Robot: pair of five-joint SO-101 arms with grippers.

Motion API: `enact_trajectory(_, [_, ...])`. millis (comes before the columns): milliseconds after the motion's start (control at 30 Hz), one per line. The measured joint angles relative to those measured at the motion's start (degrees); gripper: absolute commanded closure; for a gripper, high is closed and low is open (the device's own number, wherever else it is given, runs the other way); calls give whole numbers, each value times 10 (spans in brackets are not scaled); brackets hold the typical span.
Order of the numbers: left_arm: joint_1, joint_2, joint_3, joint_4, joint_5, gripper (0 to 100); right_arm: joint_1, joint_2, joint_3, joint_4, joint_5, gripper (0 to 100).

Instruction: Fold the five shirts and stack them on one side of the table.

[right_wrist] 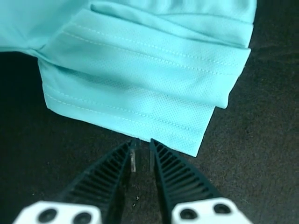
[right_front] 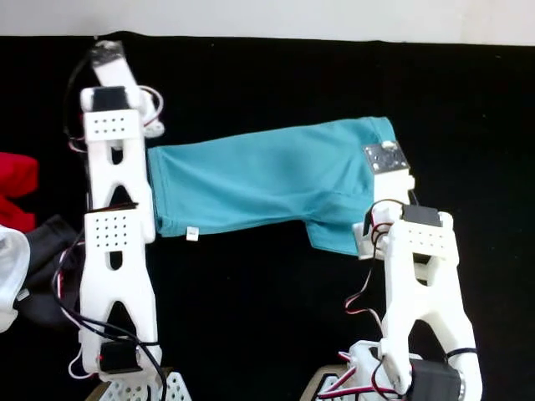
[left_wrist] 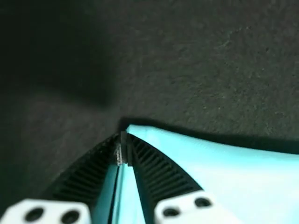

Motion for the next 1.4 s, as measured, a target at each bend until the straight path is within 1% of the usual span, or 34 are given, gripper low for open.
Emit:
enact_trajectory(167, [5,0,-6,90,0,992,-1,3,-4,-51,0,947])
enact_trajectory(300, [5,-21,41,103,0,992,-11,64,-81,-33,0,947])
enact_trajectory(433, [17,-97,165,105,0,992,-13,177,-200,8,0,947])
enact_trajectory(633, [69,-266,440,100,21,992,-14,329,-363,83,0,947])
enact_trajectory(700, [86,-330,536,69,27,992,-14,356,-399,96,0,947])
enact_trajectory(800, [108,-429,694,-12,32,992,-15,374,-425,104,0,947])
enact_trajectory(967, [119,-580,991,-210,33,992,-35,375,-433,104,0,947])
enact_trajectory(1067, [107,-639,1119,-308,33,992,-55,378,-433,104,0,947])
enact_trajectory(1200, [76,-654,1182,-395,34,992,-82,380,-433,104,0,947])
enact_trajectory(1333, [54,-642,1187,-464,35,992,-87,380,-433,86,0,947])
enact_trajectory(1400, [50,-631,1186,-484,35,992,-87,380,-433,69,0,947])
